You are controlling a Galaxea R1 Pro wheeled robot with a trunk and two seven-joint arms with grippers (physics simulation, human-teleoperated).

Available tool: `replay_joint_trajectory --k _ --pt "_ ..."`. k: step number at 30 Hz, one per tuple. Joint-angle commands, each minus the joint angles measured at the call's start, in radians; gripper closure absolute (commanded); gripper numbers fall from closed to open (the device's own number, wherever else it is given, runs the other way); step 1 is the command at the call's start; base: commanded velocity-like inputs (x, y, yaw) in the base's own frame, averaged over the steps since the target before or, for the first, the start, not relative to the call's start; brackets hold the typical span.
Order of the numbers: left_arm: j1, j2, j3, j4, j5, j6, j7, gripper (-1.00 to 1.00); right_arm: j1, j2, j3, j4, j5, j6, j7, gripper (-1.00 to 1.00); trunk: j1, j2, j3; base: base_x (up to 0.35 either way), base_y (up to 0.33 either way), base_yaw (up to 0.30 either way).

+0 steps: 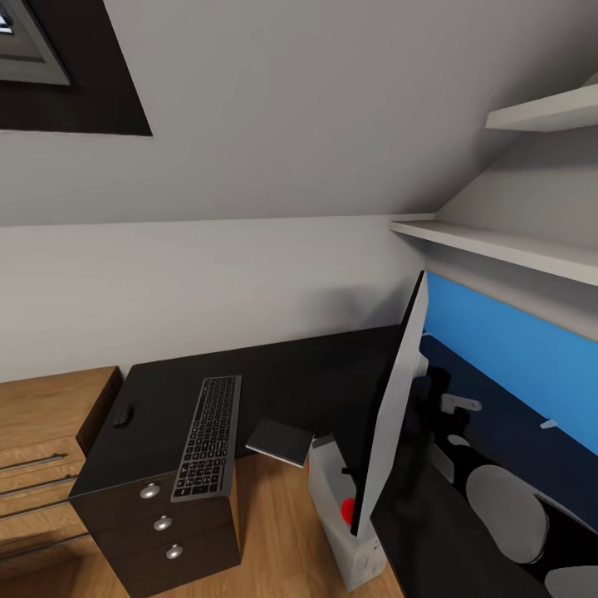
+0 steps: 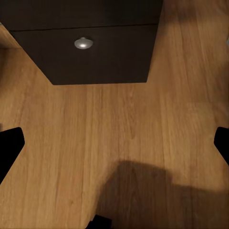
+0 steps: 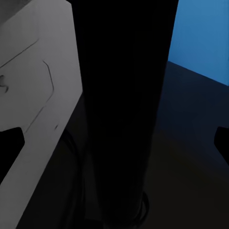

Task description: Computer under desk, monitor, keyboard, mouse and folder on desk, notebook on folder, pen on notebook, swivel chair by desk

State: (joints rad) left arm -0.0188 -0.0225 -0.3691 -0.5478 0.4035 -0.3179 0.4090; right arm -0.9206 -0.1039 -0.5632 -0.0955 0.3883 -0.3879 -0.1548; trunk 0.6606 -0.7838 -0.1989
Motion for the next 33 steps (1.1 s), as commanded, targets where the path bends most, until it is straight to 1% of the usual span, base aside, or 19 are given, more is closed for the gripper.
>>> replay_joint_trajectory --k 1,9,15,33 --pt "-0.001 0.001 -0.008 0.0 0.01 -0.006 0.007 -1.0 -0.001 0.0 -0.006 0.002 0.011 -0.003 -0.005 -1.0 0.0 -0.001 -0.001 0.006 0.0 0.0" --pt "-0.001 0.001 -0.007 0.0 0.011 -0.006 0.008 -1.0 -0.001 -0.007 -0.006 0.002 0.011 -0.003 -0.005 -1.0 0.0 -0.001 -0.001 0.021 -0.025 0.0" --pt "-0.001 0.001 -0.008 0.0 0.011 -0.006 0.007 -1.0 -0.001 -0.008 -0.006 0.002 0.011 -0.003 -0.005 -1.0 0.0 -0.001 -0.001 0.07 -0.075 0.0" --pt "-0.001 0.002 -0.007 0.0 0.011 -0.006 0.007 -1.0 -0.001 -0.008 -0.006 0.002 0.011 -0.003 -0.005 -1.0 0.0 -0.001 -0.001 0.021 -0.003 0.0"
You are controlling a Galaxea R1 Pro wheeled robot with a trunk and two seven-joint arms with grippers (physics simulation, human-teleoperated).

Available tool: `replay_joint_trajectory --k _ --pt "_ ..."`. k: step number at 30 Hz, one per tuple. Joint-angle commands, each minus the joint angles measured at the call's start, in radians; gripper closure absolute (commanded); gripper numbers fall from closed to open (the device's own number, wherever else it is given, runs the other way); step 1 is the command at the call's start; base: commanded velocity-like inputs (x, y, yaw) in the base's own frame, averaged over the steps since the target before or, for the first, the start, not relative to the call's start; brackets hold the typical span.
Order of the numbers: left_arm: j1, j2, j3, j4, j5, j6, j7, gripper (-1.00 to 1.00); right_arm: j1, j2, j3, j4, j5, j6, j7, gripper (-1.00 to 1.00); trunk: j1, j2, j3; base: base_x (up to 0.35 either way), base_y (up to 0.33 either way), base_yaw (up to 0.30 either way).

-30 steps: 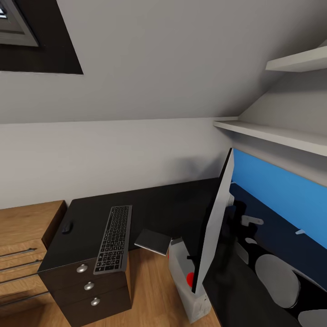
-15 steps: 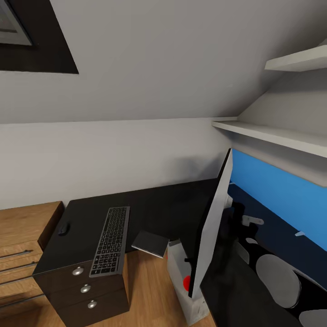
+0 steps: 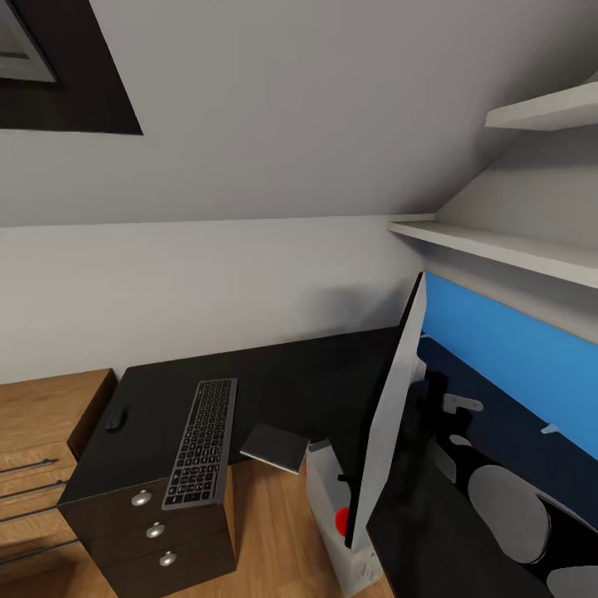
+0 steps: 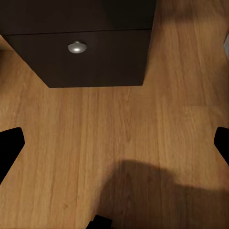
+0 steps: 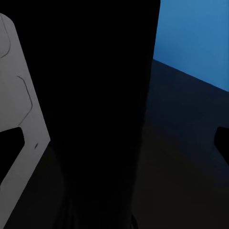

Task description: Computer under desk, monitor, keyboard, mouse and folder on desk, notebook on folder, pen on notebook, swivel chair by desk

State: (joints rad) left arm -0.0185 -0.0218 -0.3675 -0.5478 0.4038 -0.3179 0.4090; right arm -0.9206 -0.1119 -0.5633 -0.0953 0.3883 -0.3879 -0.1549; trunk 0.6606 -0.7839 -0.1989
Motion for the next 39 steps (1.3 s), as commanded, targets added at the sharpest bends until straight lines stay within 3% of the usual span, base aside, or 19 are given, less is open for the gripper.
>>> replay_joint_trajectory --k 1,26,27,39 --pt "-0.001 0.001 -0.008 0.0 0.01 -0.006 0.007 -1.0 -0.001 0.0 -0.006 0.002 0.011 -0.003 -0.005 -1.0 0.0 -0.001 -0.001 0.014 0.0 0.0" --pt "-0.001 0.001 -0.01 0.0 0.01 -0.006 0.007 -1.0 -0.001 0.0 -0.006 0.002 0.011 -0.003 -0.005 -1.0 0.0 -0.001 -0.001 0.048 0.0 0.0" --pt "-0.001 0.001 -0.01 0.0 0.01 -0.006 0.007 -1.0 -0.001 0.0 -0.006 0.002 0.011 -0.003 -0.005 1.0 0.0 -0.001 -0.001 0.001 0.0 0.0" --pt "-0.001 0.0 -0.01 0.0 0.01 -0.006 0.007 -1.0 -0.001 -0.001 -0.006 0.002 0.011 -0.002 -0.005 1.0 0.0 -0.001 -0.001 0.0 0.0 0.0"
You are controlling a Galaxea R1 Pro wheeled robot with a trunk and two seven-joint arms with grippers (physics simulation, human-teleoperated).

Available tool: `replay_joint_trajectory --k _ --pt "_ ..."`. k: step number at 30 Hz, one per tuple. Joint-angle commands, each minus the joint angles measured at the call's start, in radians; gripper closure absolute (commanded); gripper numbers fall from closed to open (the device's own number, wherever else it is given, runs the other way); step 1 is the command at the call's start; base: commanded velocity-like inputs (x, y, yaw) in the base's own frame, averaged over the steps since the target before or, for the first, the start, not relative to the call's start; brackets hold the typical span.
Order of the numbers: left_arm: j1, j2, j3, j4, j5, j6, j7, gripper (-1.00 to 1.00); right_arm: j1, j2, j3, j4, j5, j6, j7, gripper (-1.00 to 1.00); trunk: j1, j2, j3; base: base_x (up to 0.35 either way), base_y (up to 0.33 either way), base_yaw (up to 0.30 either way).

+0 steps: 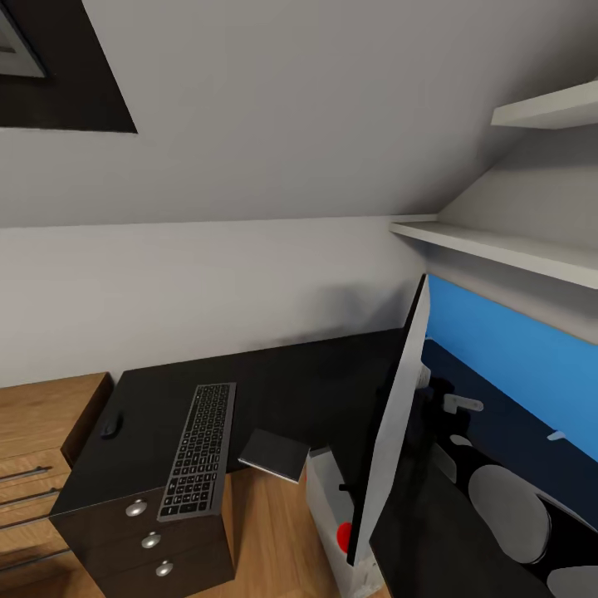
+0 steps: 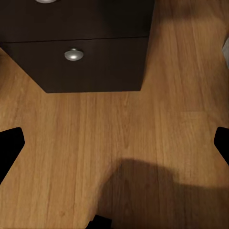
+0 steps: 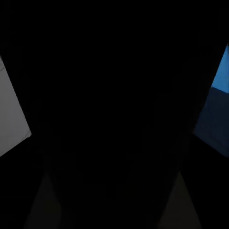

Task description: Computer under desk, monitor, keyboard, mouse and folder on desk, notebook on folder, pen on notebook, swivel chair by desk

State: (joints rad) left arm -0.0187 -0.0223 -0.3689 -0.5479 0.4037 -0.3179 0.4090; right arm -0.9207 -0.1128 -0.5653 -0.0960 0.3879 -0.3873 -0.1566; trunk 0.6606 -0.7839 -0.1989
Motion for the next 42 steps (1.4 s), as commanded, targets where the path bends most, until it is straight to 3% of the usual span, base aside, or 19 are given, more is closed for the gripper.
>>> replay_joint_trajectory --k 1,22,34,42 --pt "-0.001 0.001 -0.008 0.0 0.01 -0.006 0.007 -1.0 -0.001 0.0 -0.004 0.002 0.011 -0.003 -0.003 1.0 0.0 -0.001 -0.001 0.0 0.0 0.0" --pt "-0.001 0.001 -0.007 0.0 0.01 -0.006 0.007 -1.0 -0.001 -0.001 -0.004 0.002 0.012 -0.002 -0.003 1.0 0.0 -0.001 -0.001 -0.001 0.0 0.0" --pt "-0.001 0.002 -0.007 0.0 0.01 -0.006 0.007 -1.0 -0.001 -0.004 -0.004 0.002 0.012 -0.002 -0.002 1.0 0.0 -0.001 -0.001 -0.28 0.0 0.0" --pt "-0.001 0.001 -0.007 0.0 0.01 -0.006 0.007 -1.0 -0.001 -0.005 -0.003 0.004 0.013 -0.001 -0.001 1.0 0.0 -0.001 -0.001 -0.072 0.0 0.0"
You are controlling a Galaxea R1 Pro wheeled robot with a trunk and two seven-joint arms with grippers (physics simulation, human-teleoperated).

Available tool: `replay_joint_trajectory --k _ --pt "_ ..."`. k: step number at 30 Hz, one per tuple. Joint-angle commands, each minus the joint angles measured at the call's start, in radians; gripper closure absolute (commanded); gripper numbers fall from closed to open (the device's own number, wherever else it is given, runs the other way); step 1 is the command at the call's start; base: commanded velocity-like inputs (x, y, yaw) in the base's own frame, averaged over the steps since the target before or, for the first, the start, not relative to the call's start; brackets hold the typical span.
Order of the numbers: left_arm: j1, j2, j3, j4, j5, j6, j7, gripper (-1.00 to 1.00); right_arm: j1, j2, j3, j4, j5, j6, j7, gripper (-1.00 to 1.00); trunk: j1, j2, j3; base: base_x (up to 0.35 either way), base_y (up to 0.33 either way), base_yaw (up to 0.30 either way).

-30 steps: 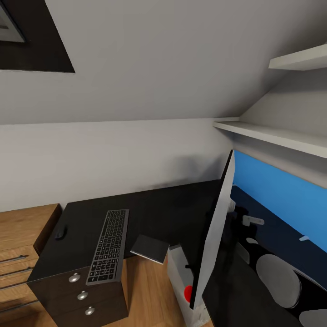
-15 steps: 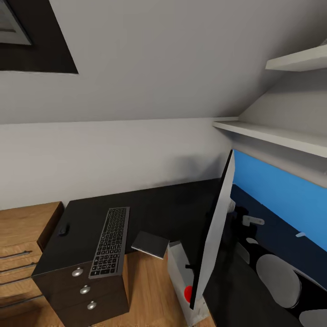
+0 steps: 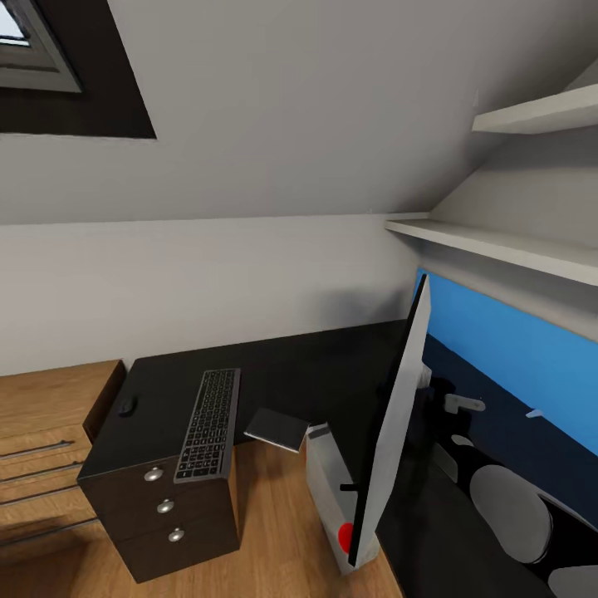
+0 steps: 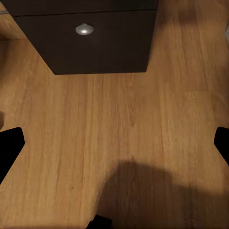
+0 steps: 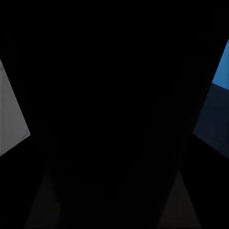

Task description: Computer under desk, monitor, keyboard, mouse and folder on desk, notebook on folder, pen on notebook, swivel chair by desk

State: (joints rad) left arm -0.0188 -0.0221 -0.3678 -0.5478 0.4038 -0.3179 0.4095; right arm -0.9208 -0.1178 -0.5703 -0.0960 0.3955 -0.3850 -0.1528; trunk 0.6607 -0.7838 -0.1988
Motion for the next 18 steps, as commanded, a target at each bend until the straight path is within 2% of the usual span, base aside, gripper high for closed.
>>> replay_joint_trajectory --k 1,9,18 --pt "-0.001 0.001 -0.008 0.0 0.01 -0.006 0.007 -1.0 -0.001 0.0 0.002 0.004 0.006 -0.003 -0.005 1.0 0.0 -0.001 -0.002 -0.01 0.0 0.0" --pt "-0.001 0.002 -0.007 0.0 0.01 -0.009 0.009 -1.0 -0.001 -0.001 0.005 0.003 0.009 -0.003 -0.005 1.0 0.0 -0.001 -0.002 -0.001 0.0 0.0" --pt "-0.001 0.002 -0.007 0.0 0.01 -0.06 0.012 -1.0 -0.001 -0.001 0.007 0.002 0.011 -0.006 -0.007 1.0 0.0 -0.001 -0.002 0.0 0.0 0.0"
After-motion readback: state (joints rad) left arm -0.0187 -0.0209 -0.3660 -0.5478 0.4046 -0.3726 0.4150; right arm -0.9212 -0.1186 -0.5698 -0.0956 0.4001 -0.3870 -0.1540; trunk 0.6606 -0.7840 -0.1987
